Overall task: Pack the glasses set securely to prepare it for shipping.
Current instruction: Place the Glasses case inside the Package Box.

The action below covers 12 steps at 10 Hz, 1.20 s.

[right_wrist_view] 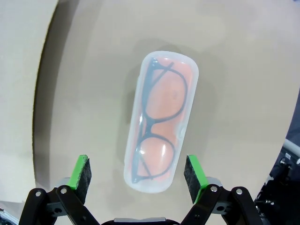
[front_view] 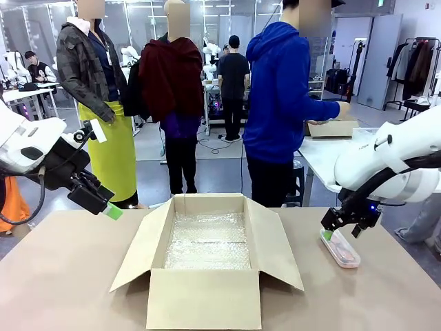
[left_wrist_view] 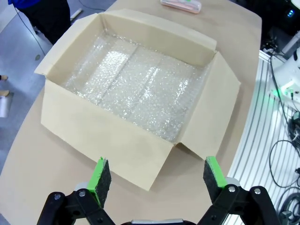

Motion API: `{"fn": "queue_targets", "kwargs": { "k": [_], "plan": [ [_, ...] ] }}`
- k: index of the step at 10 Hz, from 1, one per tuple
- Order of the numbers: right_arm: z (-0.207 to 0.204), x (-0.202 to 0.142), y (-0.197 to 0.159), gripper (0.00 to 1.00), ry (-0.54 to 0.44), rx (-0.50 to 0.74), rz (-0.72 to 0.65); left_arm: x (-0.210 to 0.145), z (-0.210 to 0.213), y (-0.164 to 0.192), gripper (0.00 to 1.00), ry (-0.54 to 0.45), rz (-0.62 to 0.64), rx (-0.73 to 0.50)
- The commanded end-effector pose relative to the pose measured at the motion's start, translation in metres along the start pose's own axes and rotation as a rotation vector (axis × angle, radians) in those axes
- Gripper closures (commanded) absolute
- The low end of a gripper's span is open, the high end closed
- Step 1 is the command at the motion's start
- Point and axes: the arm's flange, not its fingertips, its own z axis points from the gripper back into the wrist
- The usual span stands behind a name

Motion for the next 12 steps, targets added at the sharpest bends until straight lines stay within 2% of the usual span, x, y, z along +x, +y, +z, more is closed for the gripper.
{"fn": "queue_targets", "kwargs": {
  "k": [1, 7, 8, 12],
  "plan": [
    [-0.012, 0.014, -0.004, 0.00, 0.034, 0.020, -0.039, -0.001, 0.001, 0.003, 0.00, -0.019, -0.017, -0.012],
    [-0.049, 0.029, -0.014, 0.00, 0.107, -0.002, -0.113, -0.001, 0.001, 0.003, 0.00, -0.019, -0.017, -0.012],
    [-0.054, 0.030, -0.012, 0.04, 0.128, -0.013, -0.114, -0.001, 0.001, 0.003, 0.00, -0.019, -0.017, -0.012],
    [-0.048, 0.033, -0.001, 0.44, 0.125, -0.056, -0.108, -0.001, 0.001, 0.003, 0.00, -0.019, -0.017, -0.012]
  ]
}}
